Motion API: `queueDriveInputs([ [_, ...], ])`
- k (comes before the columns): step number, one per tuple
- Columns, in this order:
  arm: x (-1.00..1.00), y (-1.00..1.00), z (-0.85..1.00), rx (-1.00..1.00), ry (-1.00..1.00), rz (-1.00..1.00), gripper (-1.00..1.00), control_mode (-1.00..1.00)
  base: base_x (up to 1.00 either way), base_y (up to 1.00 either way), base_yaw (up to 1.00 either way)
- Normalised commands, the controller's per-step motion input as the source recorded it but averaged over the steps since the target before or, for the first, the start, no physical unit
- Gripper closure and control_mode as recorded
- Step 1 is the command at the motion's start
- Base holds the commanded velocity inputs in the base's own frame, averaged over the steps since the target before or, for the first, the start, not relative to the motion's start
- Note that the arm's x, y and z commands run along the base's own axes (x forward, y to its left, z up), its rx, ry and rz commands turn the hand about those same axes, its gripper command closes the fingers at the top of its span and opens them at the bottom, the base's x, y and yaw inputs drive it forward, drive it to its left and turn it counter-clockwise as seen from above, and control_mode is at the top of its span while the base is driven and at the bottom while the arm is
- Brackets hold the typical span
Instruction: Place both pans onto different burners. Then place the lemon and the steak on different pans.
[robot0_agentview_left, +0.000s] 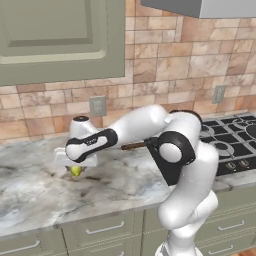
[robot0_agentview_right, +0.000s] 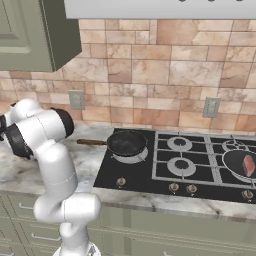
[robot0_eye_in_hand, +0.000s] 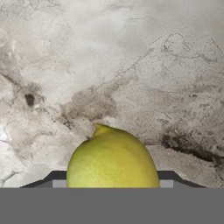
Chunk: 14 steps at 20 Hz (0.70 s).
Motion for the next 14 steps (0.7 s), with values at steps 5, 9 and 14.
queueDriveInputs([
  [5,-0.15,-0.55,0.15,0.00,0.00,0.03,1.00,-1.00,0.00,0.00,0.00],
  [9,-0.03,-0.50,0.15,0.00,0.00,0.01,1.00,-1.00,0.00,0.00,0.00],
  [14,-0.09,-0.54,0.13,-0.01,0.00,0.00,1.00,-1.00,0.00,0.00,0.00],
])
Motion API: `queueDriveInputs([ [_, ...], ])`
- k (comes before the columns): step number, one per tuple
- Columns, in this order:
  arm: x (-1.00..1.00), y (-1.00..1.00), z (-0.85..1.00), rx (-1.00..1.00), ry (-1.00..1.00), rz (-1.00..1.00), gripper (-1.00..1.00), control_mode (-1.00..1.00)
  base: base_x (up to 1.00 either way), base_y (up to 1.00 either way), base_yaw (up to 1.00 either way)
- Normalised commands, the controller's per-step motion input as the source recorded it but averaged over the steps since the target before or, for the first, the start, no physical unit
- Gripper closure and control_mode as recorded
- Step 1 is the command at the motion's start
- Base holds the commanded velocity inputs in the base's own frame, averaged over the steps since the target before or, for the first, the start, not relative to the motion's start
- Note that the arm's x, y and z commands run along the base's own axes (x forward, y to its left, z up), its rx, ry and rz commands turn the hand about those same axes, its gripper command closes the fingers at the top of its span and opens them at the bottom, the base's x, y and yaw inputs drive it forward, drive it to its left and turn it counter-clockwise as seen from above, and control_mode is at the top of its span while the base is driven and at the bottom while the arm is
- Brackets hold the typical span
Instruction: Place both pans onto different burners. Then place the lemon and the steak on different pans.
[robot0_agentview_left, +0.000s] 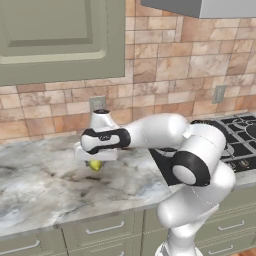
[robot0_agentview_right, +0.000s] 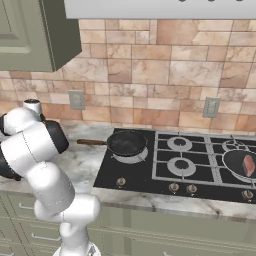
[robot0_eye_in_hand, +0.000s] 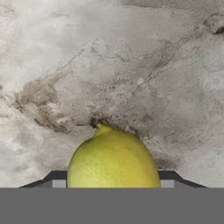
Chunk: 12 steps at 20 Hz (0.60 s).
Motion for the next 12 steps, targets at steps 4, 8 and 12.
queueDriveInputs([
  [4,-0.01,-0.58,0.02,-0.02,0.00,0.00,1.00,-1.00,0.00,0.00,0.00],
  [8,0.00,-0.49,0.01,-0.05,0.00,0.00,1.00,-1.00,0.00,0.00,0.00],
  [12,0.00,-0.46,0.03,-0.09,-0.02,0.00,1.00,-1.00,0.00,0.00,0.00],
])
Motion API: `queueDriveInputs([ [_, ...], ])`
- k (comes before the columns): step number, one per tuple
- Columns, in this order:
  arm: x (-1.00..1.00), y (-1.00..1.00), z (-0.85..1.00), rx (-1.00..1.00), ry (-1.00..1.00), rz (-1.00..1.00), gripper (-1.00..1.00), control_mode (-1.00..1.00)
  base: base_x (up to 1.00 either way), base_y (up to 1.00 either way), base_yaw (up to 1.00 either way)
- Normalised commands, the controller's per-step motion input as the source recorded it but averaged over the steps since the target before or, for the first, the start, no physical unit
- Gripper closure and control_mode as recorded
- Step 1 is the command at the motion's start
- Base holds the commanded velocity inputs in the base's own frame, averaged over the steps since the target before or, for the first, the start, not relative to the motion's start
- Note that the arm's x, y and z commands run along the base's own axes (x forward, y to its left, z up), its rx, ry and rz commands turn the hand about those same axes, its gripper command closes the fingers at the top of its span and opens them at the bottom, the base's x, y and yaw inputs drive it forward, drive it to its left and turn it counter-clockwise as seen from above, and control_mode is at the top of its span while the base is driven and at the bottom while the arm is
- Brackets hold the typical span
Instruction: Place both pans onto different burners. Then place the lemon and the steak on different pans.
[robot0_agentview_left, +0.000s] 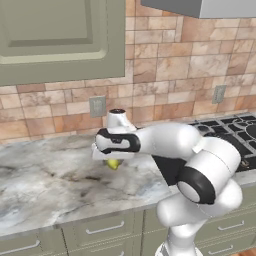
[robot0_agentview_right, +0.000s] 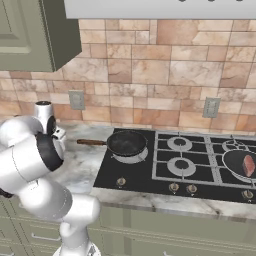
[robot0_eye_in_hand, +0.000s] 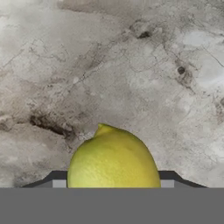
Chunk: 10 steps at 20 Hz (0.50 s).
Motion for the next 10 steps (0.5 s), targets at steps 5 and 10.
queueDriveInputs([
  [5,0.00,-0.52,0.08,-0.05,-0.07,0.00,1.00,-1.00,0.00,0.00,0.00],
  [10,0.00,-0.60,0.10,-0.02,-0.02,0.00,1.00,-1.00,0.00,0.00,0.00],
])
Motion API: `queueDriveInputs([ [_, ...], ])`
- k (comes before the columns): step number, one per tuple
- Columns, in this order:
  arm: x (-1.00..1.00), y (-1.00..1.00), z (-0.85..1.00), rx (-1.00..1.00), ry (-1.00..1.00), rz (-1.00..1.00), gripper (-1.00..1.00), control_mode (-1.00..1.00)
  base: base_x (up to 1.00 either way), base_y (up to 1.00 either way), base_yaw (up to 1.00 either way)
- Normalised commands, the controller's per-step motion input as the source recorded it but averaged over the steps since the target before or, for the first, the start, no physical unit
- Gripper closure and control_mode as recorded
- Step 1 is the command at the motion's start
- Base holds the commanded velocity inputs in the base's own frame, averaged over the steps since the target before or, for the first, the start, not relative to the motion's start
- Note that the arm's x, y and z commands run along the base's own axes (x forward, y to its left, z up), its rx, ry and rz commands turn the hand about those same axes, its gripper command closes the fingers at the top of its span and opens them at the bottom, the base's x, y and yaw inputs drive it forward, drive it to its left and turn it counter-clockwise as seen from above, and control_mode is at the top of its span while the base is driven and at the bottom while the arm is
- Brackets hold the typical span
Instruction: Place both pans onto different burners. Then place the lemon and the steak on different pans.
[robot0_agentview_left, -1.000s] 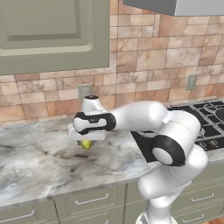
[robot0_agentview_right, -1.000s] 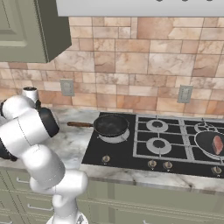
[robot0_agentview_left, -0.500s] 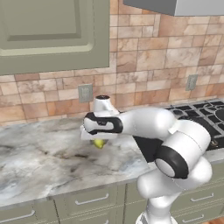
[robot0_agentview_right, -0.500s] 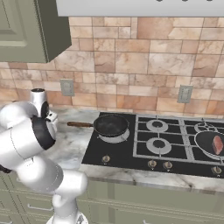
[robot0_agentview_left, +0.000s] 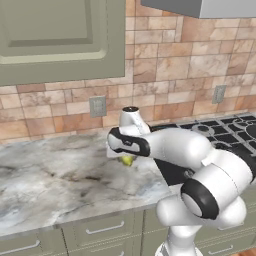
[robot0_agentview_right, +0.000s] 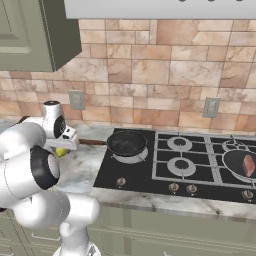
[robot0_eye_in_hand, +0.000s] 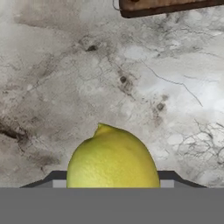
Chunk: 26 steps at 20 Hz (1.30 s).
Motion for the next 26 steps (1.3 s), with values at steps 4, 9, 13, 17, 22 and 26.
queueDriveInputs([
  [4,0.02,-0.62,0.19,0.00,0.00,0.00,1.00,-1.00,0.00,0.00,0.00],
  [9,0.08,-0.57,0.21,0.00,0.00,0.00,1.00,-1.00,0.00,0.00,0.00],
  [13,0.08,-0.58,0.21,0.00,0.00,0.00,1.00,-1.00,0.00,0.00,0.00],
  [17,0.10,-0.54,0.17,0.00,0.00,0.00,1.00,-1.00,0.00,0.00,0.00],
  [22,0.14,-0.49,0.02,0.00,0.00,0.00,1.00,-1.00,0.00,0.00,0.00],
  [26,0.31,-0.39,0.00,0.00,0.00,0.00,1.00,-1.00,0.00,0.00,0.00],
])
